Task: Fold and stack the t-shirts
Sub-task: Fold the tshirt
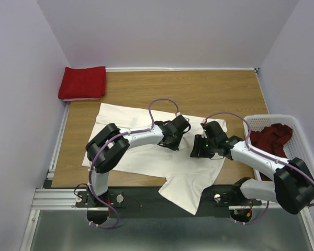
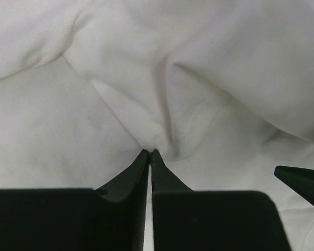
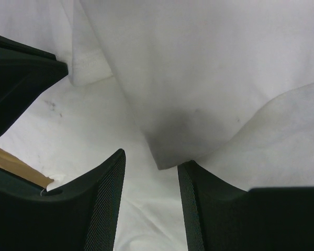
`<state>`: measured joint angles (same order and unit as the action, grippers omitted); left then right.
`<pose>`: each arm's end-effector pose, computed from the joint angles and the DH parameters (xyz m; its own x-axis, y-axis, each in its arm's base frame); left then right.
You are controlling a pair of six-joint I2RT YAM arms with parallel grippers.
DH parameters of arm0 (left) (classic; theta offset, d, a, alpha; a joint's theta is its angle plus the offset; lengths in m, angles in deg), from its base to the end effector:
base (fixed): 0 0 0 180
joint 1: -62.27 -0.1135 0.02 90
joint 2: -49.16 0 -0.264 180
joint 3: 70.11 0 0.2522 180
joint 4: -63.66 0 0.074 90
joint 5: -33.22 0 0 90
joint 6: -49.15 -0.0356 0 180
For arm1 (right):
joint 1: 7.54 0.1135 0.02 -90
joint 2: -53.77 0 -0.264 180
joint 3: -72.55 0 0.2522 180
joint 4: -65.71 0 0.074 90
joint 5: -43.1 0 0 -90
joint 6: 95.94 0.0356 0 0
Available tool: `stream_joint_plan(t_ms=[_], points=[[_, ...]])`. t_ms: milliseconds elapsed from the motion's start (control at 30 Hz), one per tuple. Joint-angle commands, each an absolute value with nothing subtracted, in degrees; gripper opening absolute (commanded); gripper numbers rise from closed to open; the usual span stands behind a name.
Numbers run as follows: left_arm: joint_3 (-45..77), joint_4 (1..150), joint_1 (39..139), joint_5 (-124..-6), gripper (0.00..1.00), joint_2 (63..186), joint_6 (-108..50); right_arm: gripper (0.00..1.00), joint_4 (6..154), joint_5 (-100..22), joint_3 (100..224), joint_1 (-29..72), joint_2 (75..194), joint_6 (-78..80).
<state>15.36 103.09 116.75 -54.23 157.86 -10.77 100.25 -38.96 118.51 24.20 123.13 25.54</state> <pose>0.2260 -0.3138 0.1668 -0.8482 0.3264 -0.4172 0.4347 0.8790 -0.1960 0.1814 0.1180 0.1678 -0.9193 0.0395 -0.3916 -0.1211 0.9182 0.3770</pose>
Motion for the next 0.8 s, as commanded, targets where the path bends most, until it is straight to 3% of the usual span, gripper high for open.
stream_joint_plan(t_ms=[0, 67, 200, 333, 567, 767], points=[[16.3, 103.7, 117.4, -53.2, 0.08, 157.8, -10.8, 0.50, 99.2, -41.7, 119.9, 25.0, 124.5, 26.0], [16.3, 103.7, 117.4, -53.1, 0.01, 157.4, -10.7, 0.50, 99.1, -42.2, 120.1, 25.3, 125.0, 26.0], [16.3, 103.8, 117.4, -52.8, 0.00, 156.5, -10.5, 0.48, 99.1, -43.2, 120.2, 25.5, 126.0, 26.3], [16.7, 104.4, 117.4, -52.3, 0.00, 155.3, -10.5, 0.38, 99.0, -43.5, 120.3, 25.8, 126.3, 26.3], [17.1, 105.1, 117.3, -51.7, 0.00, 154.1, -10.8, 0.10, 99.6, -44.2, 120.5, 25.8, 122.9, 26.8], [17.6, 106.8, 117.1, -50.3, 0.00, 153.3, -11.8, 0.05, 100.6, -40.8, 121.3, 25.8, 120.8, 27.6]])
